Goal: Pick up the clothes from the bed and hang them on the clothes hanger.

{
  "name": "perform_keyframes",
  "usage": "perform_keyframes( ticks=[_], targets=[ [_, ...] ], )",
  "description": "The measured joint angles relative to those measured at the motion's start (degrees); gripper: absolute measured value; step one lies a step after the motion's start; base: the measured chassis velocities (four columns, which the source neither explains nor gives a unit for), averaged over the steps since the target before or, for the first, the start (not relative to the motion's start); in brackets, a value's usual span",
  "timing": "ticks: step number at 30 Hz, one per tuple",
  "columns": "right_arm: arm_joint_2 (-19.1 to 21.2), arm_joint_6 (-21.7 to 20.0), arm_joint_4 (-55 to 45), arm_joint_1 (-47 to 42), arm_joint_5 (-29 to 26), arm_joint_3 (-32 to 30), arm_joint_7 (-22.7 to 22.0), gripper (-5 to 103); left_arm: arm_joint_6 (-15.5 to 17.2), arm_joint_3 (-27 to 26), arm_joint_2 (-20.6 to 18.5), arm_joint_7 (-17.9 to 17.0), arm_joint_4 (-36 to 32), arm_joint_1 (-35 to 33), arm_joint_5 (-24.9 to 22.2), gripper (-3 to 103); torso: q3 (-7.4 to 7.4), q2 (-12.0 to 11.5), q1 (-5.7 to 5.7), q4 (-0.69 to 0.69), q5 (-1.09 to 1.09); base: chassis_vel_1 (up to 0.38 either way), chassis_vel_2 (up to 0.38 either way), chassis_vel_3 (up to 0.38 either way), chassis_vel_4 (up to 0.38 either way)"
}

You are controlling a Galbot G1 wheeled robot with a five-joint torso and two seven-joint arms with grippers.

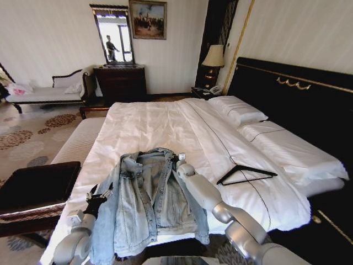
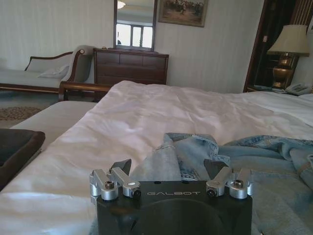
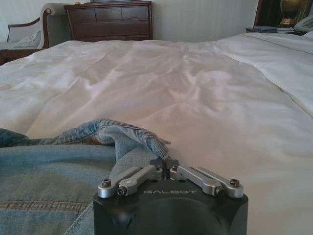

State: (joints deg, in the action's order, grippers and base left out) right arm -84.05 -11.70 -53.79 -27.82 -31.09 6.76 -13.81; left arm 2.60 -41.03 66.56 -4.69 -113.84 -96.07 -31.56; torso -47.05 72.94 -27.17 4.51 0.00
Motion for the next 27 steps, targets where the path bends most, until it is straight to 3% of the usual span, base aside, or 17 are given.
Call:
perform_keyframes(
  ticks=[4, 8, 11, 13, 15, 16, 17, 19, 22, 24, 27],
  targets=[
    [0.21, 0.07, -0.07, -0.25, 0.75, 0.20, 0.02, 13, 0.36, 0.69, -0.03, -0.25, -0.35, 0.30, 0.17, 85, 0.00, 0.00, 0.00, 0.00, -0.01, 0.000, 0.000, 0.000, 0.000],
    [1.16, 0.26, -2.27, -1.01, 0.86, 0.48, -0.16, 34, 0.78, 1.17, -0.14, -0.55, -0.95, 0.30, 0.37, 85, 0.00, 0.00, 0.00, 0.00, 0.00, 0.000, 0.000, 0.000, 0.000],
    [1.90, 0.27, -4.05, -1.51, 0.25, 0.70, -0.40, 39, 0.89, 1.20, -0.22, -0.61, -1.02, 0.28, 0.40, 82, 0.00, 0.00, 0.00, 0.00, 0.00, 0.000, 0.000, 0.000, 0.000],
    [3.63, 0.24, -8.29, -2.62, -1.27, 0.88, -0.87, 51, 1.17, 1.22, -0.40, -0.69, -1.27, 0.21, 0.39, 89, 0.00, 0.00, 0.00, 0.00, 0.00, 0.000, 0.000, 0.000, 0.000],
    [4.34, 0.19, -10.07, -3.12, -1.80, 0.88, -1.01, 51, 1.26, 1.26, -0.47, -0.72, -1.41, 0.18, 0.38, 92, 0.00, 0.00, 0.00, 0.00, 0.00, 0.000, 0.000, 0.000, 0.000],
    [5.21, 0.07, -12.03, -3.79, -2.38, 0.84, -1.16, 62, 1.38, 1.39, -0.62, -0.77, -1.57, 0.16, 0.37, 92, 0.00, 0.00, 0.00, 0.00, 0.00, 0.000, 0.000, 0.000, 0.000],
    [5.94, -0.06, -13.68, -4.33, -2.90, 0.81, -1.24, 62, 1.48, 1.53, -0.76, -0.79, -1.62, 0.21, 0.36, 92, 0.00, 0.00, 0.00, 0.00, 0.01, 0.000, 0.000, 0.000, 0.000],
    [7.20, -0.51, -16.60, -5.30, -4.46, 0.46, -1.61, 73, 1.78, 2.02, -1.08, -1.13, -1.62, 0.70, 0.31, 94, 0.00, 0.00, 0.00, 0.00, 0.00, 0.000, 0.000, 0.000, 0.000],
    [8.33, -1.02, -19.26, -6.33, -6.13, -0.10, -2.00, 73, 2.19, 2.98, -1.55, -1.64, -1.32, 1.83, 0.22, 94, 0.00, 0.00, 0.00, 0.00, 0.00, 0.000, 0.000, 0.000, 0.000],
    [9.37, -1.31, -20.48, -6.94, -6.80, -0.45, -1.92, 89, 2.59, 4.30, -2.02, -2.09, -0.94, 2.93, 0.19, 97, 0.00, 0.00, 0.00, 0.01, -0.01, 0.000, 0.000, 0.000, 0.000],
    [10.00, -1.42, -20.46, -7.10, -6.98, -0.40, -0.97, 98, 3.01, 5.69, -2.33, -2.36, -0.80, 3.85, 0.19, 94, 0.00, 0.00, 0.00, 0.01, 0.00, 0.000, 0.000, 0.000, 0.000]
  ],
)
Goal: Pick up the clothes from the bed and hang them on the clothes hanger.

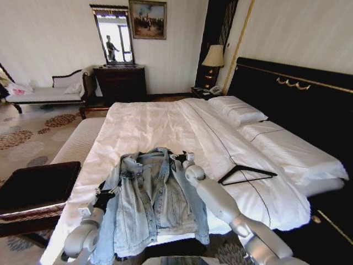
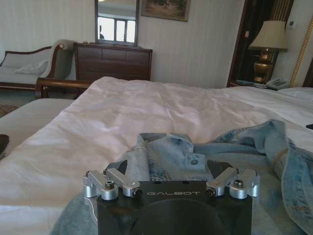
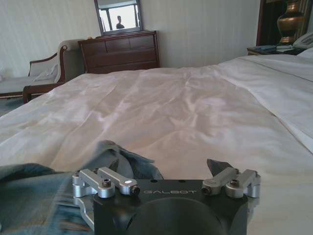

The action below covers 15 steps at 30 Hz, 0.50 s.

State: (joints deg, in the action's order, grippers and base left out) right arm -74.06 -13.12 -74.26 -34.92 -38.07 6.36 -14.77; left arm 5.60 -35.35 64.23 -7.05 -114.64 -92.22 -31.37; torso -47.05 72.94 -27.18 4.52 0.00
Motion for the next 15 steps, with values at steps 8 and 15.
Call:
perform_keyframes(
  ticks=[8, 15],
  targets=[
    [0.94, 0.14, -2.52, -0.90, -1.65, -2.06, -0.76, 100, 0.84, 1.14, -0.31, -1.42, 0.98, 2.02, -0.79, 93, 0.00, 0.00, 0.00, -0.03, 0.01, 0.000, 0.000, 0.000, 0.000],
    [5.76, 0.26, -8.30, -4.92, -3.27, -4.45, -1.42, 100, 2.08, 3.77, -1.27, -2.99, 5.48, 7.47, -5.81, 93, 0.00, 0.00, 0.00, 0.01, 0.01, 0.000, 0.000, 0.000, 0.000]
  ],
)
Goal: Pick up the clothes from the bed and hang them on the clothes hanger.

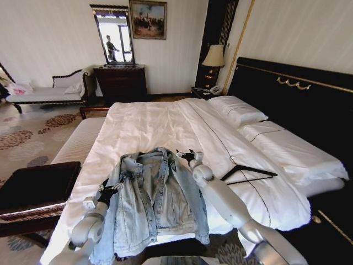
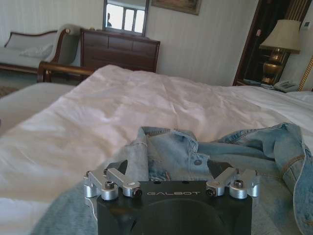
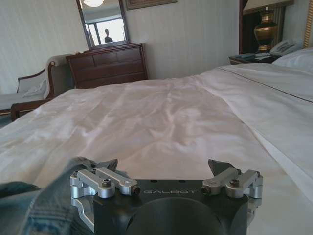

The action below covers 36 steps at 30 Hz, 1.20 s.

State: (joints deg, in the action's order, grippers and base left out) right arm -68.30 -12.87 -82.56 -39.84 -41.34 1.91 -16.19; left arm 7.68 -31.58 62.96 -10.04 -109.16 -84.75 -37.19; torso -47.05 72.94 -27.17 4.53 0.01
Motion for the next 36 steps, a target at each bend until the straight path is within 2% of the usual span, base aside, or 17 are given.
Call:
perform_keyframes(
  ticks=[7, 13, 16, 21, 29, 36],
  targets=[
    [0.20, 0.09, -0.95, -1.02, -0.53, 0.42, 0.13, 100, 0.66, 3.88, -0.22, -0.70, 5.03, 5.77, -1.46, 93, 0.00, 0.00, 0.00, -0.03, -0.01, 0.000, 0.000, 0.000, 0.000],
    [-2.03, 0.07, -1.22, 0.00, -0.94, 3.19, 0.23, 100, 1.35, 6.86, -0.78, -2.47, 9.92, 13.68, -4.88, 92, 0.00, 0.00, 0.00, 0.00, -0.01, 0.000, 0.000, 0.000, 0.000],
    [-3.12, 0.06, -0.72, 1.40, -1.39, 5.20, 0.30, 100, 1.66, 8.23, -0.68, -3.49, 12.91, 17.54, -7.24, 90, -0.01, 0.00, 0.00, -0.06, 0.00, 0.000, 0.000, 0.000, 0.000],
    [-3.33, -0.02, -0.87, 1.84, -1.97, 5.62, 0.29, 100, 1.82, 11.33, -0.37, -3.65, 16.25, 21.42, -7.85, 89, 0.00, 0.00, -0.01, -0.01, -0.02, 0.000, 0.000, 0.000, 0.000],
    [-3.91, -0.05, -0.44, 2.44, -2.36, 5.46, 0.20, 100, 1.39, 18.62, -0.50, 0.35, 21.75, 26.64, -6.89, 88, -0.01, 0.00, -0.01, -0.01, -0.02, 0.000, 0.000, 0.000, 0.000],
    [-3.83, -0.09, -0.06, 2.46, -2.50, 5.00, 0.15, 100, 0.63, 20.19, -0.21, 0.95, 25.98, 29.01, -4.89, 85, 0.00, 0.00, 0.00, -0.02, -0.01, 0.000, 0.000, 0.000, 0.000]
  ],
)
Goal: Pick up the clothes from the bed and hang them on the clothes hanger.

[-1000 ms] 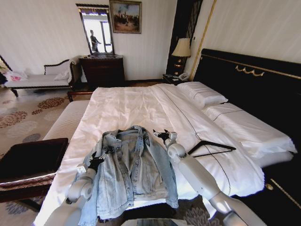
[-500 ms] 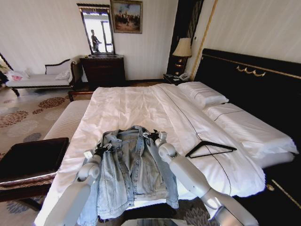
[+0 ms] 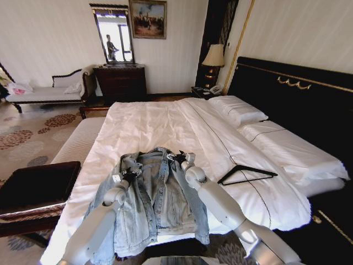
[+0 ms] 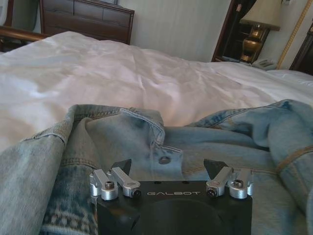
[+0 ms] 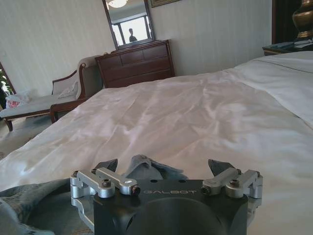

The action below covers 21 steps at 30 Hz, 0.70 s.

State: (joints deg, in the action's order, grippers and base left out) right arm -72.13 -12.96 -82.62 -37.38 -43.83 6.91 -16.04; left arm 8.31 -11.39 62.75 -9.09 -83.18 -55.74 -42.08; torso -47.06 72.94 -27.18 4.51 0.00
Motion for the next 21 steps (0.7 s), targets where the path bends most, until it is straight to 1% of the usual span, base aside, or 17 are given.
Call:
perform_keyframes(
  ticks=[2, 3, 5, 8, 9, 12, 19, 21],
  targets=[
    [-0.20, 0.00, 0.19, 0.00, -0.04, -0.12, 0.01, 100, -0.51, 0.49, 0.38, -0.01, 2.24, 1.46, 1.11, 85, 0.00, 0.00, 0.00, 0.01, 0.00, 0.000, 0.000, 0.000, 0.000],
    [-0.20, 0.00, 0.19, 0.00, -0.04, -0.12, 0.01, 100, -0.51, 0.49, 0.38, -0.01, 2.24, 1.46, 1.11, 85, 0.00, 0.00, 0.00, 0.01, 0.00, 0.000, 0.000, 0.000, 0.000],
    [-0.52, 0.00, 0.21, -0.03, -0.09, -0.14, -0.01, 100, -0.90, 1.06, 0.74, 0.18, 4.45, 2.81, 1.59, 85, 0.00, 0.00, 0.00, 0.00, 0.00, 0.000, 0.000, 0.000, 0.000],
    [-0.61, -0.01, 0.00, -0.05, -0.36, -0.11, -0.08, 100, -1.88, 1.50, 1.56, 1.65, 7.86, 4.65, 2.68, 83, 0.00, 0.00, 0.00, -0.01, -0.01, 0.000, 0.000, 0.000, 0.000],
    [-0.61, -0.01, 0.00, -0.05, -0.36, -0.11, -0.08, 100, -1.88, 1.50, 1.56, 1.65, 7.86, 4.65, 2.68, 83, 0.00, 0.00, 0.00, -0.01, -0.01, 0.000, 0.000, 0.000, 0.000],
    [-0.41, -0.09, -0.21, 0.00, -1.02, 0.00, -0.21, 100, -2.65, 1.83, 2.65, 3.02, 11.06, 6.57, 2.99, 82, 0.00, 0.00, 0.00, 0.00, 0.00, 0.000, 0.000, 0.000, 0.000],
    [-0.10, -0.26, -0.30, 0.57, -1.91, 0.06, -0.62, 100, -3.77, 2.66, 4.48, 4.26, 14.20, 9.04, 4.11, 81, 0.00, 0.00, 0.00, -0.01, 0.00, 0.000, 0.000, 0.000, 0.000],
    [-0.04, -0.27, -0.31, 0.55, -1.99, 0.02, -0.66, 100, -4.14, 2.91, 5.11, 4.50, 15.46, 10.16, 4.56, 75, 0.00, 0.00, 0.00, 0.00, 0.00, 0.000, 0.000, 0.000, 0.000]
  ],
)
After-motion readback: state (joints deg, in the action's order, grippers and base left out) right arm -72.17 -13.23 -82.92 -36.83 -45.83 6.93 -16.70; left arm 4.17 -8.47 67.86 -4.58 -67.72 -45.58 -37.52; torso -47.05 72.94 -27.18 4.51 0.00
